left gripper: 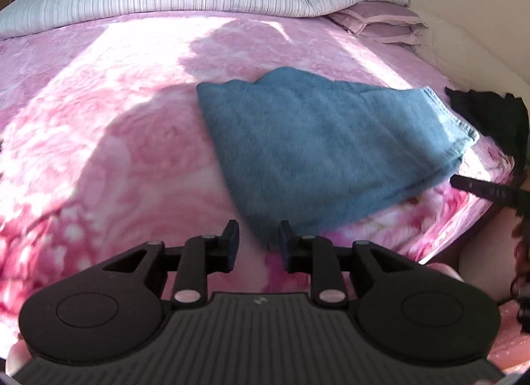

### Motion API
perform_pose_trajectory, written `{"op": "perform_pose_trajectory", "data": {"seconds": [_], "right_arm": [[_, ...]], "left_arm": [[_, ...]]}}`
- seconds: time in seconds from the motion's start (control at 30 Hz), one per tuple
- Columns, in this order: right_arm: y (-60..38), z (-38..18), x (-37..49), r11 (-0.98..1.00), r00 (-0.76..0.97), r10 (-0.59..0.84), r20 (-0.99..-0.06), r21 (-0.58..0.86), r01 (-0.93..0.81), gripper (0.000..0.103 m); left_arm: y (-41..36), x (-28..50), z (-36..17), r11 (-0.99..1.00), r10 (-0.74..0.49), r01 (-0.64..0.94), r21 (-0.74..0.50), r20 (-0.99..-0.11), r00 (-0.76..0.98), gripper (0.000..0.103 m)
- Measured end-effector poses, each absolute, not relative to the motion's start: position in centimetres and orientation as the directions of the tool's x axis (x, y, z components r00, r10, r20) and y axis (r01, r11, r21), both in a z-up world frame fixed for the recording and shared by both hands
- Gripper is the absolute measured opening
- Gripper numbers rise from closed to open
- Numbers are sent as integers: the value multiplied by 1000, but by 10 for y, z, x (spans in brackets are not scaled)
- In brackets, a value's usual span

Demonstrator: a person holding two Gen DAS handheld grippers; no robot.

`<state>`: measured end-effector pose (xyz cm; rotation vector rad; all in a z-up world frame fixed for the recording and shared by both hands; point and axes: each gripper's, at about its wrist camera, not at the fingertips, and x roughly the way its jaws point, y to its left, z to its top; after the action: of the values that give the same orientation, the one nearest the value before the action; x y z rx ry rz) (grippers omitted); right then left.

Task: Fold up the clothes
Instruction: 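Lay the folded jeans down and open both grippers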

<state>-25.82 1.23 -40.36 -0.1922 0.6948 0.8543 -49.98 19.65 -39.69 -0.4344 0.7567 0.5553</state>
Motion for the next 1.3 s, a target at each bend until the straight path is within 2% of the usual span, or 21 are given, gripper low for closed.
{"op": "perform_pose_trajectory", "data": {"seconds": [0.2,0.23,0.3,0.37,0.6,1.3], "right_arm": [[3,-391,-298,685,446,605,-659,145,-714,37],[0,-389,-304,695,458,596,-660,139,-705,39],[-7,-384,-315,712,481,580,-657,123,-691,49],[-14,-380,-326,724,504,566,-652,102,-682,54],[-29,-369,-346,729,538,562,-628,69,-681,62],[-22,-378,-344,666,463,613,-640,103,-739,64]], "left_arm": [[177,-513,-384,790,299,-590,-168,-734,609,37],[174,-513,-383,794,301,-586,-161,-734,609,40],[169,-513,-380,802,306,-579,-146,-732,609,41],[164,-514,-377,806,313,-576,-134,-729,608,42],[150,-521,-372,793,362,-602,-94,-722,590,48],[140,-533,-376,756,418,-652,-52,-729,543,50]]}}
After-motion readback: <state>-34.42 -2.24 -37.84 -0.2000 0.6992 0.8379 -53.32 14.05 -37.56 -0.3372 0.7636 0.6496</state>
